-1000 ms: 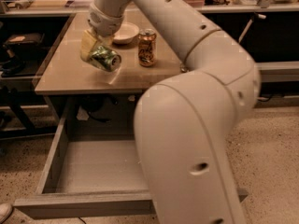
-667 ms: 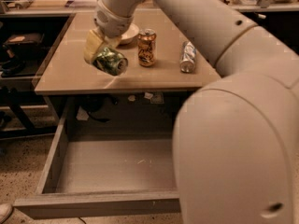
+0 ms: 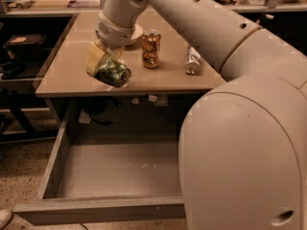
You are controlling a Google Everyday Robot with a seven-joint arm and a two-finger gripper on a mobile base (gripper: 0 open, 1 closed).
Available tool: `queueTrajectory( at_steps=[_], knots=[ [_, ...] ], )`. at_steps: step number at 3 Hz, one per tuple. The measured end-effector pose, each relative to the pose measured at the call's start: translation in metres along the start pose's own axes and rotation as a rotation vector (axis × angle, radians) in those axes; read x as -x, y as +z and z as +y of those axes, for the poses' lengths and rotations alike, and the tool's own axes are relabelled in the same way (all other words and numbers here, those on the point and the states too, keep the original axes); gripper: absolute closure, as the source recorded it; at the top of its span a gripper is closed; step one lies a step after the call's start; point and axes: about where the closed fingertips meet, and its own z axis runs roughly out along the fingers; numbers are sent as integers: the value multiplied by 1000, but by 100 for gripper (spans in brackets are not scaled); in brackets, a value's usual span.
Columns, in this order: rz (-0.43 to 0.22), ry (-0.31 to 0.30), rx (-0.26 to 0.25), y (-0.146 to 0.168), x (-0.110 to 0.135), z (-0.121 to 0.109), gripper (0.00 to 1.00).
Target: Place green can into top drawer
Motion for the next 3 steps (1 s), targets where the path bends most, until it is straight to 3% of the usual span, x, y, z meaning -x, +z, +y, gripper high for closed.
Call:
queueTrajectory(
  at_steps=[1,2,3],
  knots=[
    [15,11,13,5,-11,12,100],
    [22,88,22,10,-35,38,100],
    [29,212,25,34,-64,57,100]
  ],
)
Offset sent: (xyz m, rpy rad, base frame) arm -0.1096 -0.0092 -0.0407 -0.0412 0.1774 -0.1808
